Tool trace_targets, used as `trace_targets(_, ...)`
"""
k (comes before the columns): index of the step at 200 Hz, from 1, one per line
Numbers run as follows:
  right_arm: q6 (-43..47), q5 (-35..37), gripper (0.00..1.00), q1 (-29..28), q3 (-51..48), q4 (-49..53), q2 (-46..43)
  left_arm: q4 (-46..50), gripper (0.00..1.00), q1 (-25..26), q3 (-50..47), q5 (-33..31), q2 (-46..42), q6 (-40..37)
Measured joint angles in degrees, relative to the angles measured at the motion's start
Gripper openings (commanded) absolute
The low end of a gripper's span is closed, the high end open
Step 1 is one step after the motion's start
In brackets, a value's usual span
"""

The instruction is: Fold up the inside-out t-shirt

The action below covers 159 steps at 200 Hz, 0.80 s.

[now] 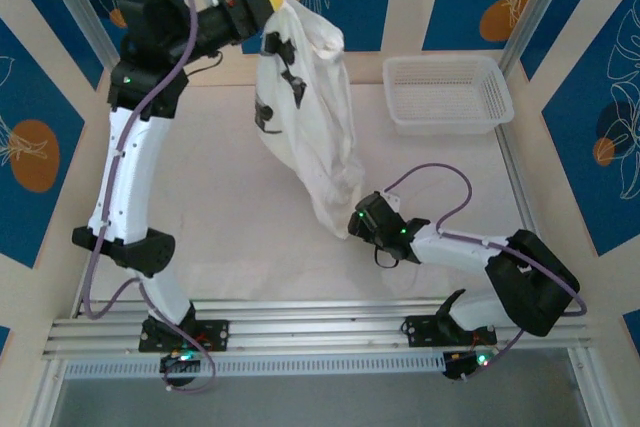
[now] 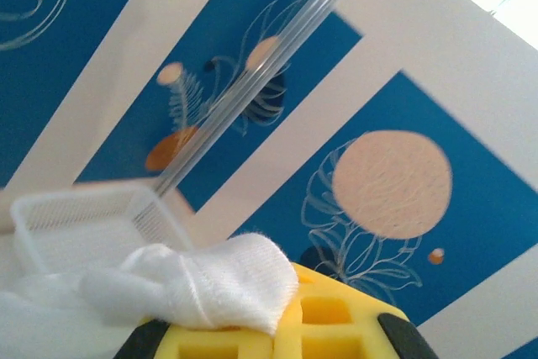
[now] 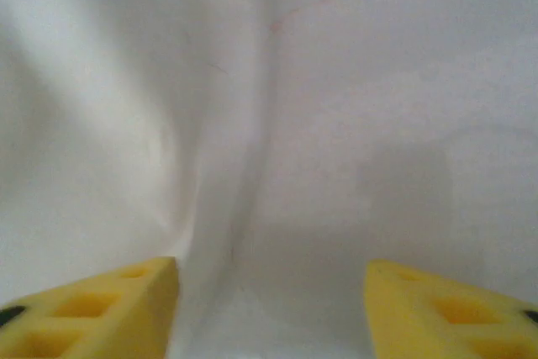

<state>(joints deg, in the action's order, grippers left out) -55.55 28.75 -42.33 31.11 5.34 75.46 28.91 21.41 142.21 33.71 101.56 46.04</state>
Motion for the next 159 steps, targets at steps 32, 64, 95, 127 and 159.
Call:
trace_targets(32,6.0,-2.3,0.9,-0.1,0.2,-0.5,-10.1,1.8,0.0,0.5,-0.2,3.6,0.6,0.4)
trace_targets(64,15.3,-8.5,0.9,0.4,8.1,-1.5,-12.9,3.4,0.0,1.0,-8.0,5.3,0.6,-0.1)
trace_targets(95,20.7,-15.2,0.9,3.1,23.8,-2.3,-7.7,5.0,0.0,1.9,-15.4,5.5,-0.4,-1.7)
trace_targets(127,23.6,-23.3,0.59,5.6,32.4,-6.9,-1.6,5.3,0.0,2.8,-24.7,5.4,-5.8,-3.1)
trace_targets(159,23.7,-27.2,0.27,3.0,32.6,-9.8,9.2,5.7,0.0,3.1,-36.4,-0.3,-15.0,-5.4)
